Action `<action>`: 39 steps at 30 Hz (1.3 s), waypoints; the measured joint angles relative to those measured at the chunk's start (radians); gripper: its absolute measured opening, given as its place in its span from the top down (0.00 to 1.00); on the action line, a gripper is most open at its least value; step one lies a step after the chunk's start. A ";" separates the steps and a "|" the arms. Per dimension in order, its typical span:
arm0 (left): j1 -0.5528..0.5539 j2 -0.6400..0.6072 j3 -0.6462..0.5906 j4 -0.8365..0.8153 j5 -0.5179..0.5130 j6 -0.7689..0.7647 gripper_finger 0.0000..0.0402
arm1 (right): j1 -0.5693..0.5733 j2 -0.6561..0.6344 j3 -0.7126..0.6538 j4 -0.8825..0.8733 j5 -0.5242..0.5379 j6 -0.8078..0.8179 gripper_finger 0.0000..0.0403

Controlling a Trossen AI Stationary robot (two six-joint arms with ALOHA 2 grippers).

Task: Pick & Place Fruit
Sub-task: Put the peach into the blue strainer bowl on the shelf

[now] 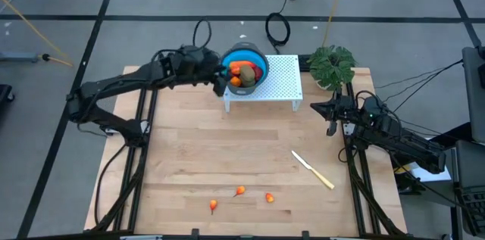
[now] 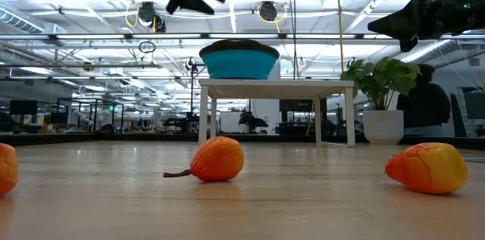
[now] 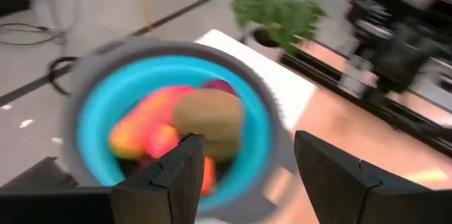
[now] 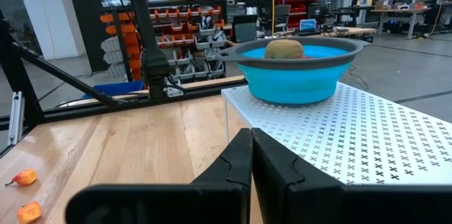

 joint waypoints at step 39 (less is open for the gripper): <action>-0.747 0.015 -0.001 -0.370 0.025 -0.782 0.46 | 0.000 0.000 0.000 -0.001 -0.001 -0.010 1.00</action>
